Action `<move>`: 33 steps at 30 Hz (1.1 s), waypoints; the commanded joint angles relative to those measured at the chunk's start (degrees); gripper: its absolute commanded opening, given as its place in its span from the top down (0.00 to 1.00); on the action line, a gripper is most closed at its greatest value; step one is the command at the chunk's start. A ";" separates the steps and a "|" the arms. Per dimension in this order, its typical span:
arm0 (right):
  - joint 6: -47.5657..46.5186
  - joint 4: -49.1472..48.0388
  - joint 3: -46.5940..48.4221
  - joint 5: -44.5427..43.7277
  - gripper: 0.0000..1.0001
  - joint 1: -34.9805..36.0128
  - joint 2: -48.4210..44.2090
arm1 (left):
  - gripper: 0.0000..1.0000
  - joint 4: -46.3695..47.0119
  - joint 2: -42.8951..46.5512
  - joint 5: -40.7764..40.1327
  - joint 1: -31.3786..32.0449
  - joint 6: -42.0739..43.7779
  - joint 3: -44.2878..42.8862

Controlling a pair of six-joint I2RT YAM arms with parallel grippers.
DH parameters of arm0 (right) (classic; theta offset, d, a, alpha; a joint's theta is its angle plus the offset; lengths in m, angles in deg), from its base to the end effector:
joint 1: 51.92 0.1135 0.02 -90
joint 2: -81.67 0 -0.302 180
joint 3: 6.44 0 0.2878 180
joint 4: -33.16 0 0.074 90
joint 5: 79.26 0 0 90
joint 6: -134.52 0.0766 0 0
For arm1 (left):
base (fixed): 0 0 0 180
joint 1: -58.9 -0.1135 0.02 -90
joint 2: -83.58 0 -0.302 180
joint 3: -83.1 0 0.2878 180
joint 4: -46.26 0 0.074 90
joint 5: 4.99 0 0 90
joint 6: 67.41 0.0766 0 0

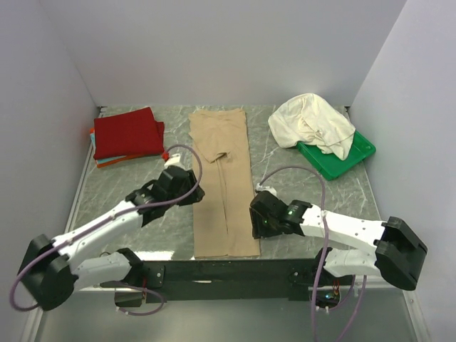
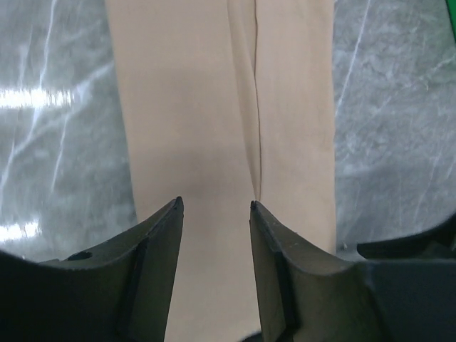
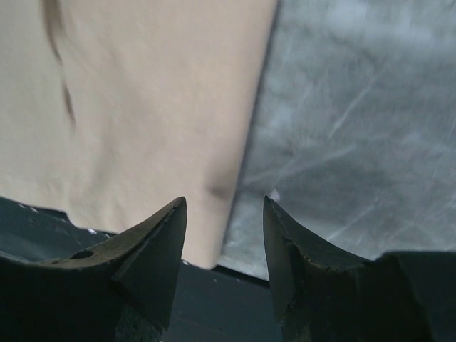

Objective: Fold and stack the t-shirts
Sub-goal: Fold the tshirt

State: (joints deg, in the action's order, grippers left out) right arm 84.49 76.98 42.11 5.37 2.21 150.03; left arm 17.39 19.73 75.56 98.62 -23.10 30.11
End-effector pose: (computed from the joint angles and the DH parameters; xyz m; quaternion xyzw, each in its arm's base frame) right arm 0.1500 0.1953 0.1621 -0.1093 0.9665 0.1357 0.1886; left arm 0.2269 -0.1722 0.2348 -0.0819 0.8992 -0.2323 0.3616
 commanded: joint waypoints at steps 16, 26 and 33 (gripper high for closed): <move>9.34 -1.73 -9.79 5.19 0.48 4.93 -12.10 | 0.59 -21.30 16.30 -4.87 19.85 -25.05 11.24; 10.31 -3.58 -10.76 7.04 0.51 6.60 -8.60 | 0.59 -21.39 15.25 -3.82 25.14 -30.42 14.32; 10.92 -5.25 -10.58 7.21 0.57 8.01 -5.87 | 0.59 -19.46 15.08 -2.76 25.40 -31.21 15.90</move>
State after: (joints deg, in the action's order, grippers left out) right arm 94.48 73.70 31.70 12.54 9.36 143.17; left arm -3.31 34.90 72.06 123.76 -52.54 45.31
